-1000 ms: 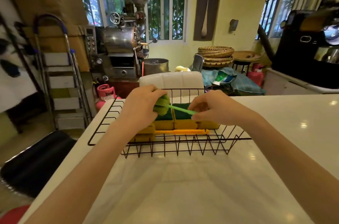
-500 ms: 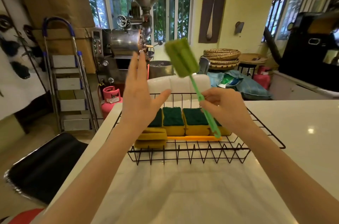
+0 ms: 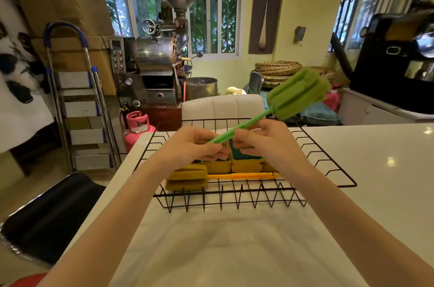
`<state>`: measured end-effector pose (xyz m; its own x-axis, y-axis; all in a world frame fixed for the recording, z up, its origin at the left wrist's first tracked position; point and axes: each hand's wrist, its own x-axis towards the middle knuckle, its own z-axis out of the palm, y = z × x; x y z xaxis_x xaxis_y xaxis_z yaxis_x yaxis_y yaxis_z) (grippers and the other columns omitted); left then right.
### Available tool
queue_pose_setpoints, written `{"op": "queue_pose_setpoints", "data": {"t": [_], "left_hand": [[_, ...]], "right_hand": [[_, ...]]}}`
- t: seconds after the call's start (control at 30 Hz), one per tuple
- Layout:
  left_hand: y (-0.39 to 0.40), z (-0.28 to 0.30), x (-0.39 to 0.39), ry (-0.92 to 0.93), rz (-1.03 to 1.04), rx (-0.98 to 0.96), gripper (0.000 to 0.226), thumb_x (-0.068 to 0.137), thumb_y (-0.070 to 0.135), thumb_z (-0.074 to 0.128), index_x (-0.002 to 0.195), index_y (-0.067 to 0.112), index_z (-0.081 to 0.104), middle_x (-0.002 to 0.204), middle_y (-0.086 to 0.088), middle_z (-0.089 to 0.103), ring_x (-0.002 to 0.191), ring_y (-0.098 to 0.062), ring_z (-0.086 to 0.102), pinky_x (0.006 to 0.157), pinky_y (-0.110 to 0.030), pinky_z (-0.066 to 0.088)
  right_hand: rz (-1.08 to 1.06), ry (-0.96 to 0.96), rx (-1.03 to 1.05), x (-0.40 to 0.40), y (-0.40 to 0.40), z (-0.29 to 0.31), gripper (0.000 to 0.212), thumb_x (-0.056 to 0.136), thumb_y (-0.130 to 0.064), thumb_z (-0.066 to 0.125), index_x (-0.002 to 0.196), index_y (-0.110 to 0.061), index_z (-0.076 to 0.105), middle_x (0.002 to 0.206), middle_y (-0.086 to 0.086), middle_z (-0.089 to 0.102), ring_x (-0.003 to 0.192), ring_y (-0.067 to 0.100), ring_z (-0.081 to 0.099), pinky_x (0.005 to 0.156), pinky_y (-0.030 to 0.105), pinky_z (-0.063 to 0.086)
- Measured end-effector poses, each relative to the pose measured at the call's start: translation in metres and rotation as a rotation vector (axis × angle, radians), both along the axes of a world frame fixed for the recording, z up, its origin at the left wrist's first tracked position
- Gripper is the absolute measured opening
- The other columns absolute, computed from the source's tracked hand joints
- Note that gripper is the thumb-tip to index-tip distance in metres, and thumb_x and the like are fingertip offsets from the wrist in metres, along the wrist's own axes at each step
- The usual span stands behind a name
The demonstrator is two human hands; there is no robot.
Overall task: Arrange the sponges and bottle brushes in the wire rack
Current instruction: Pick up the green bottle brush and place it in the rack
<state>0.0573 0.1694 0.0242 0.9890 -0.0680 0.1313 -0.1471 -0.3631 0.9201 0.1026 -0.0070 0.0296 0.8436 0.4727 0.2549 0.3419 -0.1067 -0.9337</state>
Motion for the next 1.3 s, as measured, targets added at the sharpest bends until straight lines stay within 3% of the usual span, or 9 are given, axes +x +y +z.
{"op": "queue_pose_setpoints", "data": {"t": [0.1, 0.23, 0.33, 0.57, 0.67, 0.8, 0.97, 1.13, 1.3], "left_hand": [[0.009, 0.001, -0.001, -0.019, 0.0, 0.08, 0.018, 0.081, 0.008, 0.056, 0.094, 0.017, 0.066, 0.085, 0.0, 0.074, 0.082, -0.012, 0.069, 0.067, -0.016, 0.054], [0.019, 0.001, -0.002, 0.031, -0.071, 0.232, 0.02, 0.08, 0.01, 0.059, 0.098, 0.013, 0.066, 0.093, -0.005, 0.072, 0.085, -0.012, 0.068, 0.073, -0.016, 0.053], [0.021, -0.001, -0.003, 0.07, -0.098, 0.29, 0.019, 0.081, 0.012, 0.059, 0.098, 0.015, 0.066, 0.094, -0.004, 0.072, 0.085, -0.012, 0.068, 0.074, -0.016, 0.053], [0.014, -0.011, 0.001, 0.127, -0.144, 0.517, 0.016, 0.082, 0.018, 0.059, 0.094, 0.022, 0.068, 0.091, 0.003, 0.072, 0.085, -0.01, 0.064, 0.078, -0.018, 0.05], [0.009, -0.014, 0.003, 0.13, -0.169, 0.638, 0.019, 0.083, 0.019, 0.057, 0.099, 0.026, 0.066, 0.093, 0.004, 0.071, 0.088, -0.017, 0.061, 0.084, -0.03, 0.049], [0.009, -0.015, 0.002, 0.185, -0.231, 0.639, 0.035, 0.084, 0.007, 0.054, 0.112, 0.027, 0.058, 0.108, 0.007, 0.065, 0.097, -0.004, 0.059, 0.086, -0.016, 0.046], [0.006, -0.018, 0.001, 0.342, -0.346, 0.736, 0.033, 0.09, 0.013, 0.045, 0.117, 0.029, 0.054, 0.125, 0.007, 0.056, 0.112, -0.006, 0.05, 0.096, -0.022, 0.035], [0.006, -0.022, 0.004, 0.413, -0.266, 0.688, 0.032, 0.09, 0.035, 0.04, 0.112, 0.023, 0.06, 0.102, 0.008, 0.06, 0.094, -0.004, 0.053, 0.069, -0.001, 0.037], [0.005, -0.023, 0.004, 0.45, -0.231, 0.636, 0.032, 0.09, 0.04, 0.039, 0.091, 0.024, 0.067, 0.091, 0.001, 0.062, 0.084, 0.003, 0.056, 0.063, -0.005, 0.04]], "right_hand": [[0.087, -0.136, -0.368, -0.001, -0.015, 0.014, 0.007, 0.078, -0.03, 0.063, 0.084, -0.027, 0.064, 0.085, -0.005, 0.071, 0.079, 0.008, 0.068, 0.072, 0.025, 0.057], [0.186, -0.434, -0.415, -0.001, -0.045, 0.039, 0.031, 0.071, -0.044, 0.06, 0.102, -0.043, 0.059, 0.103, -0.022, 0.064, 0.096, -0.006, 0.059, 0.079, 0.014, 0.05], [0.123, -0.557, -0.645, 0.018, -0.062, 0.041, 0.047, 0.072, -0.039, 0.064, 0.115, -0.048, 0.048, 0.113, -0.026, 0.048, 0.104, -0.003, 0.046, 0.086, 0.02, 0.036], [0.187, -0.282, -0.978, 0.054, -0.066, 0.008, 0.046, 0.069, -0.029, 0.073, 0.109, -0.038, 0.052, 0.11, -0.008, 0.058, 0.101, 0.015, 0.055, 0.084, 0.035, 0.051], [0.2, -0.263, -1.019, 0.059, -0.062, -0.001, 0.04, 0.066, -0.027, 0.076, 0.099, -0.037, 0.055, 0.106, -0.008, 0.059, 0.098, 0.015, 0.056, 0.081, 0.032, 0.05], [0.225, -0.249, -1.055, 0.061, -0.058, -0.007, 0.036, 0.063, -0.027, 0.078, 0.092, -0.035, 0.058, 0.097, -0.012, 0.058, 0.092, 0.013, 0.055, 0.076, 0.031, 0.05], [0.238, -0.282, -1.09, 0.06, -0.052, -0.015, 0.028, 0.066, -0.021, 0.075, 0.088, -0.029, 0.059, 0.086, -0.013, 0.055, 0.08, 0.008, 0.053, 0.066, 0.025, 0.046], [0.242, -0.288, -1.103, 0.061, -0.048, -0.019, 0.029, 0.064, -0.021, 0.076, 0.085, -0.029, 0.058, 0.082, -0.014, 0.053, 0.075, 0.005, 0.051, 0.06, 0.02, 0.042], [0.276, -0.236, -1.12, 0.061, -0.049, -0.018, 0.037, 0.06, -0.031, 0.08, 0.09, -0.031, 0.058, 0.088, -0.014, 0.056, 0.079, 0.004, 0.052, 0.063, 0.022, 0.043]]}}
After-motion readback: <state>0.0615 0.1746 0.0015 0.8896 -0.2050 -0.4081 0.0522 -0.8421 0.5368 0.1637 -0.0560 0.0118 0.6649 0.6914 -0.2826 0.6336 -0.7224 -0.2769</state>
